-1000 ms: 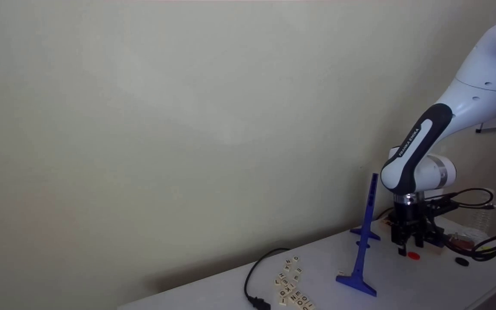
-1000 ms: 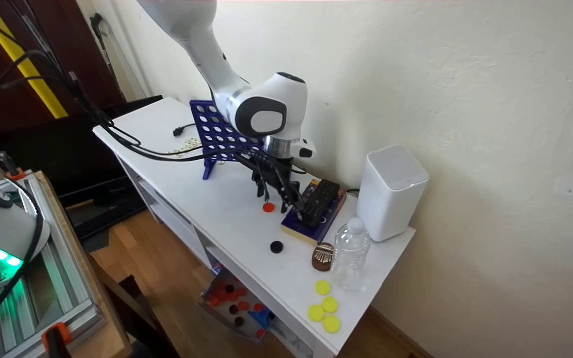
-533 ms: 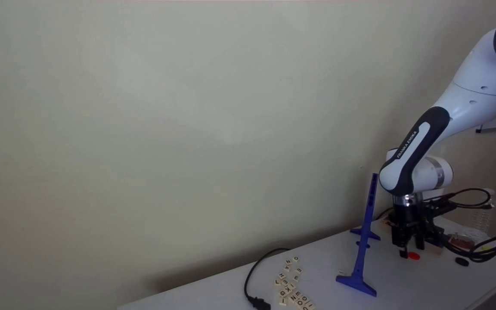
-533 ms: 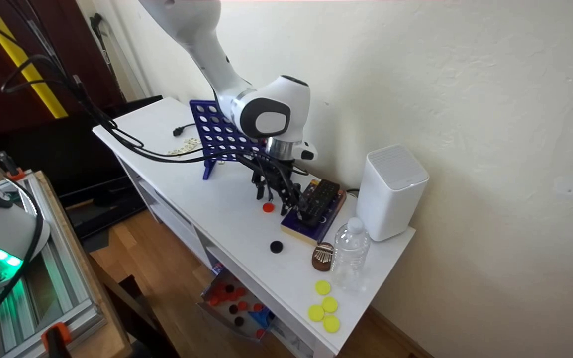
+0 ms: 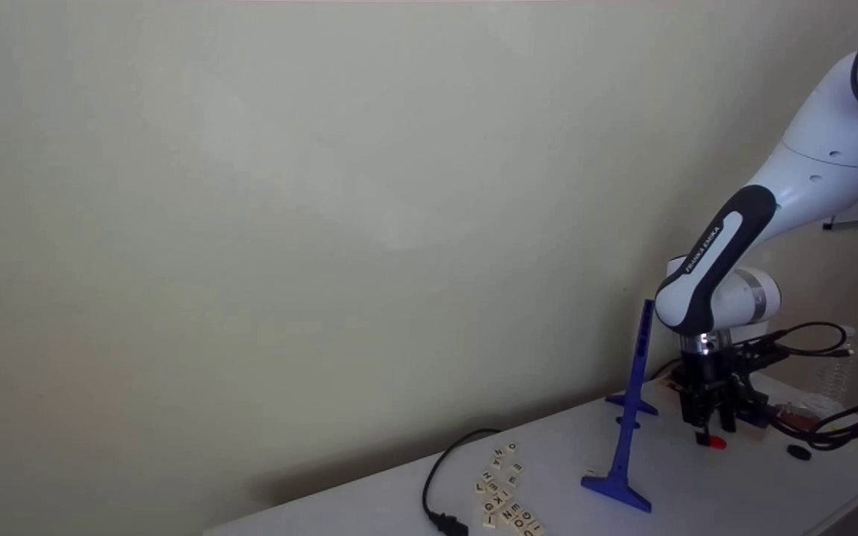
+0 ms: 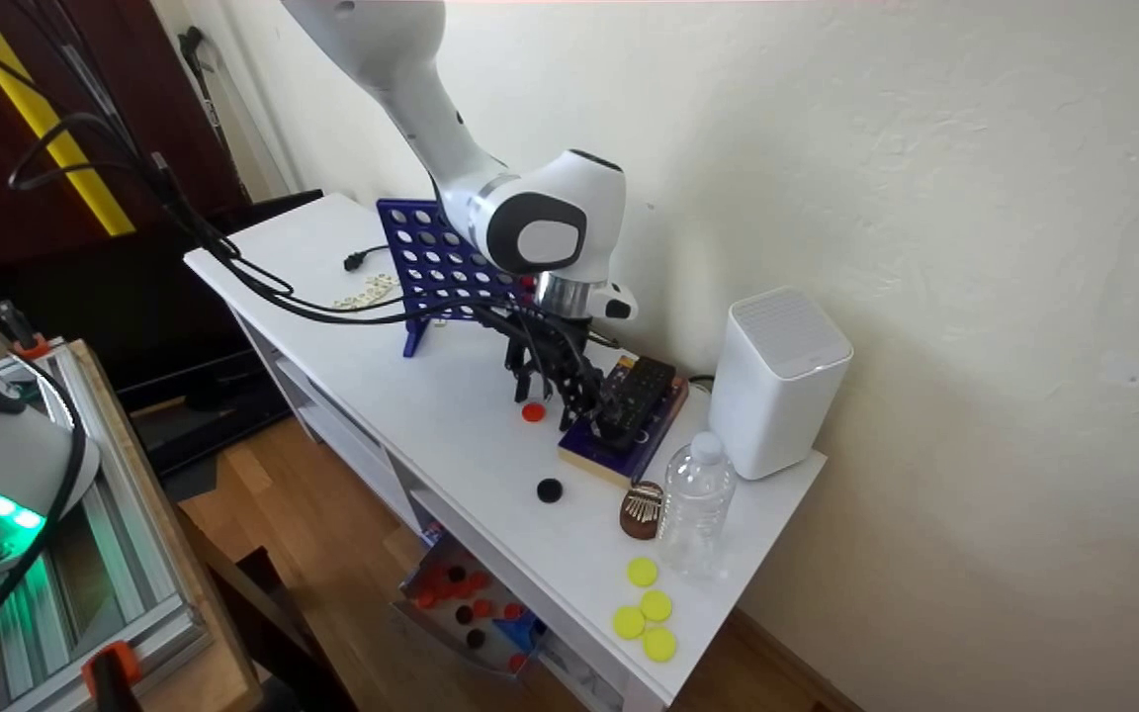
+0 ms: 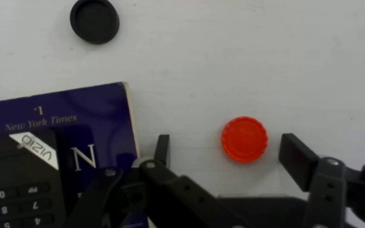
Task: Pick up the red token and place in the second row from the right of the purple object on top of the other tokens
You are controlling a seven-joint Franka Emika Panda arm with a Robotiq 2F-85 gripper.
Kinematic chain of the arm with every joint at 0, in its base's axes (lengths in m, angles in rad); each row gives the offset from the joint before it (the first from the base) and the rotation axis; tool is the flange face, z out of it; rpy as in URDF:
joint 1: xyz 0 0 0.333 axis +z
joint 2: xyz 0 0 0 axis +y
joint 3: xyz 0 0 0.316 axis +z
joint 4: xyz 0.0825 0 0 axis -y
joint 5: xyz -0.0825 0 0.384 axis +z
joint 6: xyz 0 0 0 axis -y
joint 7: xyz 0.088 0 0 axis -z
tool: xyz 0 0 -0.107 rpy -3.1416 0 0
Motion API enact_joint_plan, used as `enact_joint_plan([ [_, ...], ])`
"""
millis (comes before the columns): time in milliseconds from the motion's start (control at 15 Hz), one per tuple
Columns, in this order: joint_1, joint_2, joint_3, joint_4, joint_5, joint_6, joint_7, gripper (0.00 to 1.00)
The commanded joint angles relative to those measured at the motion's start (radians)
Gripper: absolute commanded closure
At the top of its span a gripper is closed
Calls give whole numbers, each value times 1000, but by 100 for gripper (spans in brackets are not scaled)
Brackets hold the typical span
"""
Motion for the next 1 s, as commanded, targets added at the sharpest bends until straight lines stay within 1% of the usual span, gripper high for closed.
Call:
enact_joint_plan([
  [0, -7, 23, 2, 38, -31, -33, -11, 36],
  [67, -7, 24, 1, 41, -34, -37, -11, 40],
  [200, -5, 25, 0, 48, -36, -49, -12, 39],
  [267, -2, 26, 1, 50, -37, -51, -10, 35],
  [333, 0, 26, 1, 50, -38, -53, -8, 33],
  [400, 2, 28, 1, 50, -39, -55, -6, 27],
  [467, 4, 29, 1, 52, -41, -57, -7, 28],
  [533, 6, 32, -1, 54, -44, -59, -6, 22],
  [600, 9, 34, -1, 54, -47, -62, -4, 19],
  [733, 16, 36, -1, 57, -55, -72, -1, 49],
  [800, 18, 37, -1, 58, -60, -72, -1, 50],
  [933, 20, 37, -2, 63, -67, -82, -1, 63],
])
